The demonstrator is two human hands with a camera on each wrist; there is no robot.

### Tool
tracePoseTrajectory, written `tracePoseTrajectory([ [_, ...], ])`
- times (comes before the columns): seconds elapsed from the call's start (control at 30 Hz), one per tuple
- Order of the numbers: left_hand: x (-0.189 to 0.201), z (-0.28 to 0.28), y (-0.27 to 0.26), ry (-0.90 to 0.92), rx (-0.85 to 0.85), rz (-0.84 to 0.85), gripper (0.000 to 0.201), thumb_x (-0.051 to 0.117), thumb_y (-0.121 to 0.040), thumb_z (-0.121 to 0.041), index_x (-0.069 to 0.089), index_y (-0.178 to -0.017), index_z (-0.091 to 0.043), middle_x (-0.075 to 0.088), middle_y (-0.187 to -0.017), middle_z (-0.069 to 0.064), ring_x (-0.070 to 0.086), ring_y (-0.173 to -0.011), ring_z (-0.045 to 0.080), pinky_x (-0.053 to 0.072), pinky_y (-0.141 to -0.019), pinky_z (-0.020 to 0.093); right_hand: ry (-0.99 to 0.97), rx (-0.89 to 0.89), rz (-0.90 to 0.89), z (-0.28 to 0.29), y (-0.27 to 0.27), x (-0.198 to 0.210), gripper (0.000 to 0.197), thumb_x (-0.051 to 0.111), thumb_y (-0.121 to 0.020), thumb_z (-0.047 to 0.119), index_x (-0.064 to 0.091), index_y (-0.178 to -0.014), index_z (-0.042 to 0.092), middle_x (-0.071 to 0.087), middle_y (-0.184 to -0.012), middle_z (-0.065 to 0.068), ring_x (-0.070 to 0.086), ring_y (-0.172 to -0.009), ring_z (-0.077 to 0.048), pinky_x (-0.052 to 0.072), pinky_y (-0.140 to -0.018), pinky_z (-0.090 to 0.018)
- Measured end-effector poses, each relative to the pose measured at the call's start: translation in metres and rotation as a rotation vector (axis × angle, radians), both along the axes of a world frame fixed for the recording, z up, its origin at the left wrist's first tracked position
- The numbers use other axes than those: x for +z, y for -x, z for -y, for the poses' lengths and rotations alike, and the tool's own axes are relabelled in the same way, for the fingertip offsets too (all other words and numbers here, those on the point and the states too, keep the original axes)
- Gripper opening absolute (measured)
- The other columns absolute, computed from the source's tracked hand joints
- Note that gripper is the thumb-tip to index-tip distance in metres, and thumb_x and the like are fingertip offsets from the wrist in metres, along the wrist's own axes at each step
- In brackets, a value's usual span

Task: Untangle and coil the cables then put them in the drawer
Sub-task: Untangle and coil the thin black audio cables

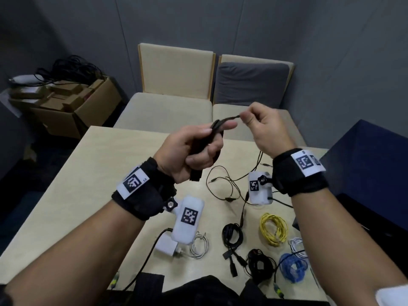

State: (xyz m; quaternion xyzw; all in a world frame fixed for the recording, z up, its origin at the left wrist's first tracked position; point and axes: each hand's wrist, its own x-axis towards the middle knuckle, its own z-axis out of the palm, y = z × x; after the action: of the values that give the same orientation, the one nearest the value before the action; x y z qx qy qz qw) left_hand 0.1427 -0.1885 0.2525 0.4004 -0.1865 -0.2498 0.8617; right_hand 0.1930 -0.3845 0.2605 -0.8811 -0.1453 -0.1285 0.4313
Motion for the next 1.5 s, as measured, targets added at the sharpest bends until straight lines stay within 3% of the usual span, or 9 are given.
tracePoseTrajectory([
  [0.13, 0.008, 0.006, -0.003, 0.134, 0.018, -0.066, 0.044, 0.028, -0.085, -0.015, 0.052, -0.119, 0.0, 0.051, -0.064, 0.002, 0.014, -0.031, 0.005, 0.02, -0.031, 0.013, -0.011, -0.006, -0.056, -0.013, 0.002, -0.024, 0.034, 0.048, -0.099, 0.033, 0.056, -0.077, 0.01, 0.05, -0.065, 0.005, 0.044, -0.06, -0.001, 0.035, -0.06, -0.026],
  [0.3, 0.01, 0.007, -0.01, 0.16, 0.108, -0.038, 0.043, 0.033, -0.084, -0.015, 0.05, -0.122, -0.005, 0.059, -0.075, 0.003, 0.035, -0.032, 0.001, 0.025, -0.034, 0.013, -0.022, 0.014, -0.129, -0.027, 0.016, -0.054, 0.031, 0.045, -0.101, 0.029, 0.055, -0.076, 0.012, 0.05, -0.066, 0.003, 0.045, -0.063, -0.011, 0.036, -0.061, -0.026],
  [0.47, 0.015, -0.001, -0.026, -0.047, 0.431, 0.001, 0.042, 0.028, -0.094, -0.008, 0.041, -0.134, -0.01, 0.069, -0.098, 0.004, 0.039, -0.04, 0.006, 0.017, -0.046, 0.021, 0.074, 0.115, -0.215, -0.039, 0.037, -0.073, 0.023, 0.046, -0.1, 0.026, 0.055, -0.08, 0.019, 0.046, -0.06, 0.006, 0.042, -0.057, -0.012, 0.035, -0.058, -0.028],
  [0.6, 0.013, -0.004, -0.039, -0.075, 0.604, 0.033, 0.043, 0.03, -0.1, -0.004, 0.032, -0.142, -0.009, 0.062, -0.117, 0.008, 0.047, -0.049, 0.009, 0.031, -0.046, 0.016, 0.147, 0.205, -0.212, -0.05, 0.048, -0.071, 0.016, 0.047, -0.1, 0.026, 0.058, -0.091, 0.019, 0.049, -0.059, 0.011, 0.045, -0.059, -0.008, 0.036, -0.059, -0.022],
  [0.73, 0.009, -0.008, -0.052, -0.141, 0.716, 0.111, 0.047, 0.031, -0.101, -0.001, 0.024, -0.147, -0.008, 0.054, -0.128, 0.007, 0.051, -0.054, 0.008, 0.038, -0.053, 0.018, 0.283, 0.264, -0.192, -0.055, 0.056, -0.064, 0.019, 0.044, -0.1, 0.031, 0.053, -0.088, 0.019, 0.055, -0.067, 0.0, 0.047, -0.067, -0.023, 0.042, -0.064, -0.038],
  [0.93, -0.01, -0.016, -0.065, -0.547, 0.812, 0.335, 0.054, 0.035, -0.1, 0.001, 0.018, -0.15, -0.01, 0.044, -0.14, 0.008, 0.062, -0.062, 0.007, 0.051, -0.064, 0.021, 0.279, 0.335, -0.129, -0.053, 0.065, -0.032, 0.016, 0.053, -0.095, 0.025, 0.06, -0.086, 0.014, 0.052, -0.061, 0.004, 0.045, -0.061, -0.012, 0.042, -0.063, -0.035],
  [1.17, -0.019, -0.019, -0.043, -0.978, 0.572, 0.435, 0.041, 0.042, -0.099, -0.004, 0.044, -0.139, -0.01, 0.056, -0.112, -0.009, 0.053, -0.053, 0.013, 0.046, -0.047, 0.016, 0.214, 0.189, 0.014, -0.026, 0.051, 0.005, 0.014, 0.06, -0.091, 0.027, 0.067, -0.083, 0.019, 0.062, -0.065, -0.001, 0.054, -0.063, -0.016, 0.045, -0.063, -0.034],
  [1.3, -0.016, -0.02, -0.029, -1.13, 0.397, 0.498, 0.039, 0.036, -0.103, -0.028, 0.065, -0.098, -0.002, 0.061, -0.07, 0.006, 0.045, -0.04, 0.012, 0.033, -0.042, 0.016, 0.217, 0.14, 0.06, -0.012, 0.045, 0.019, 0.012, 0.062, -0.091, 0.023, 0.068, -0.083, 0.018, 0.063, -0.066, 0.001, 0.053, -0.062, -0.012, 0.041, -0.061, -0.024],
  [1.5, -0.023, -0.007, -0.009, -0.762, 0.217, 0.3, 0.051, 0.034, -0.098, -0.046, 0.065, -0.115, -0.009, 0.046, -0.066, 0.025, 0.026, -0.04, 0.016, 0.02, -0.038, 0.019, 0.117, 0.074, 0.127, 0.001, 0.03, 0.024, 0.016, 0.062, -0.092, 0.02, 0.066, -0.081, 0.009, 0.06, -0.067, -0.001, 0.051, -0.065, -0.012, 0.037, -0.061, -0.019],
])
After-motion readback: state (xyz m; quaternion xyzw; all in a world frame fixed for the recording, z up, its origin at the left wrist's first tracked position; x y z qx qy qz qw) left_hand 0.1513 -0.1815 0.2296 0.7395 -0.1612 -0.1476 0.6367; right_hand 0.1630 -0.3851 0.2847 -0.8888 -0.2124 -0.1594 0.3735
